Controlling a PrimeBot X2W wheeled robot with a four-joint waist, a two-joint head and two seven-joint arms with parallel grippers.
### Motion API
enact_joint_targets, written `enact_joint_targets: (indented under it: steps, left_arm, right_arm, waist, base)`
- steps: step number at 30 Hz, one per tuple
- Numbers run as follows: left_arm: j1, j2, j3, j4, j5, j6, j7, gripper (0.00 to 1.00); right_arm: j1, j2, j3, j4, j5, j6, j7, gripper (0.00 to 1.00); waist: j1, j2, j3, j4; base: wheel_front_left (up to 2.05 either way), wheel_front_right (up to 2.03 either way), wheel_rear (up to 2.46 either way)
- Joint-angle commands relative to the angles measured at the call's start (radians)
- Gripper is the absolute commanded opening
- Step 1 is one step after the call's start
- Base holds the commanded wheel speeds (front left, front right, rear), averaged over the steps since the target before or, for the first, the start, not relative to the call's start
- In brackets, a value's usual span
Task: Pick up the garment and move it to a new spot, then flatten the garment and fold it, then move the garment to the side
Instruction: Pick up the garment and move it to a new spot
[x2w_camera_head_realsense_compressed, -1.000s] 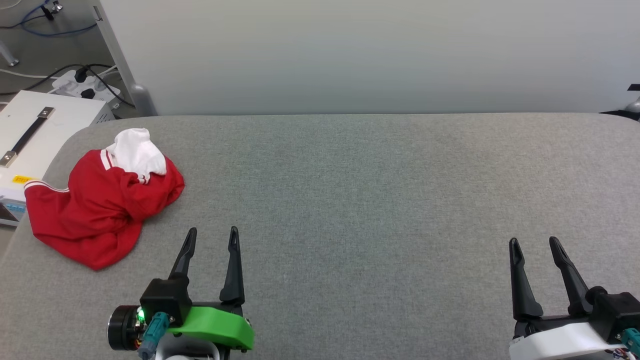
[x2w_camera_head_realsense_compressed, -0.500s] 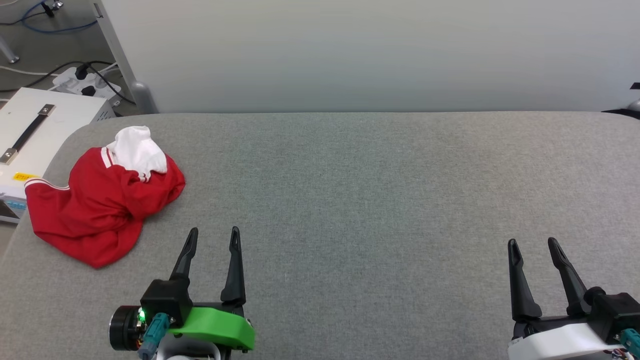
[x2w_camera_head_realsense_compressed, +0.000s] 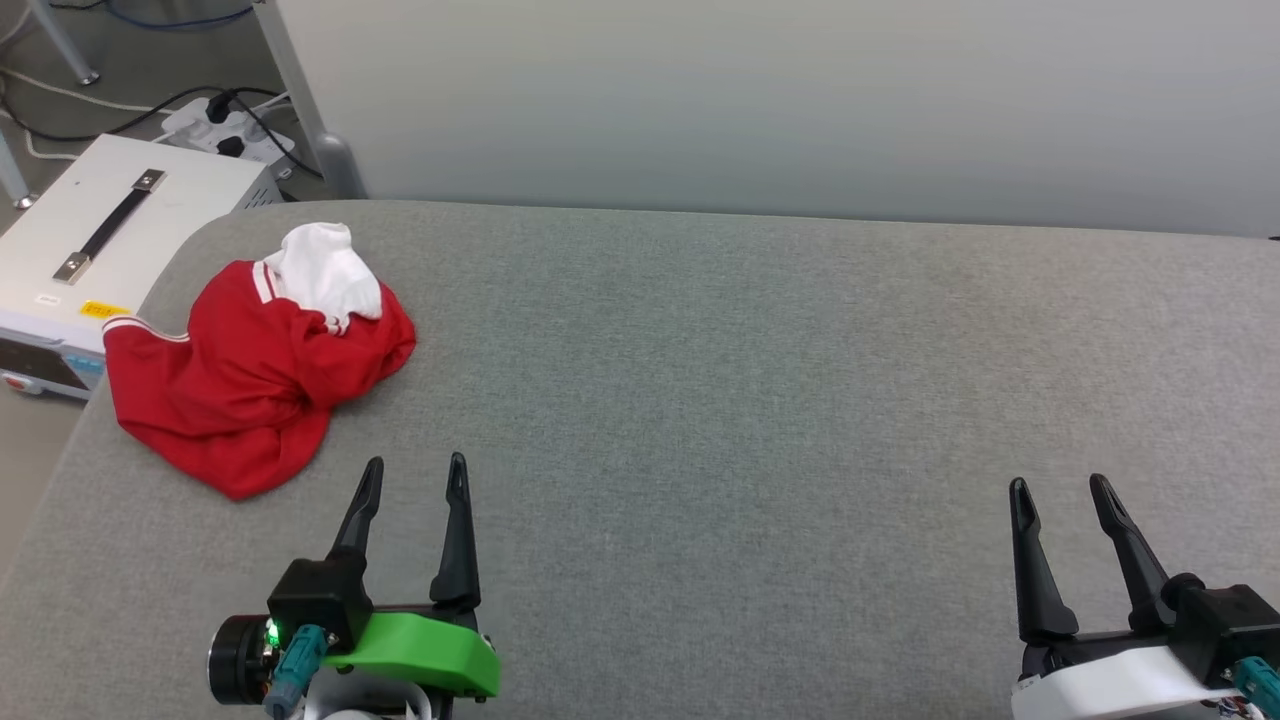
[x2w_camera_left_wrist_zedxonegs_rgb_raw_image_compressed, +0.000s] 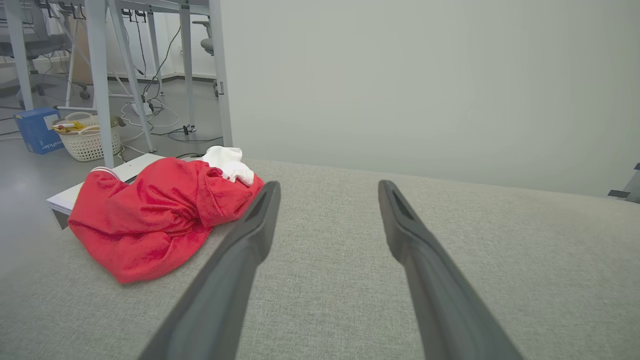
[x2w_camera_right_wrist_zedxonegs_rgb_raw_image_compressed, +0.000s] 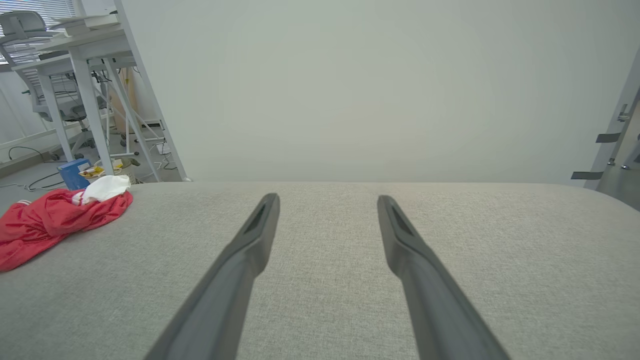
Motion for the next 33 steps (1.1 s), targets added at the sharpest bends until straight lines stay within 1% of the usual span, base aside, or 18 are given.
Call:
enact_joint_targets:
  steps: [1, 22, 28, 33]
  left_arm:
    - [-0.017, -0.004, 0.006, 0.002, -0.005, 0.005, -0.006, 1.0]
    - [-0.045, -0.004, 0.057, 0.009, -0.047, 0.009, -0.006, 1.0]
    - [-0.044, -0.004, 0.073, 0.013, -0.066, 0.015, -0.006, 1.0]
    - [-0.044, -0.004, 0.08, 0.018, -0.079, 0.018, -0.006, 1.0]
  right_arm:
    - [0.001, -0.001, 0.002, -0.003, -0.005, -0.001, -0.009, 1.0]
    - [-0.03, -0.001, 0.025, -0.016, -0.04, -0.001, -0.009, 1.0]
    - [-0.04, -0.001, 0.031, -0.017, -0.051, -0.001, -0.009, 1.0]
    - [-0.044, -0.001, 0.035, -0.018, -0.057, -0.001, -0.009, 1.0]
  waist:
    - [0.0, 0.0, 0.011, 0.034]
    - [0.0, 0.0, 0.057, 0.293]
    - [0.0, 0.0, 0.066, 0.352]
    - [0.0, 0.0, 0.072, 0.385]
  base:
    - [0.0, 0.0, 0.0]
    - [0.0, 0.0, 0.0]
    - [0.0, 0.0, 0.0]
    - [0.0, 0.0, 0.0]
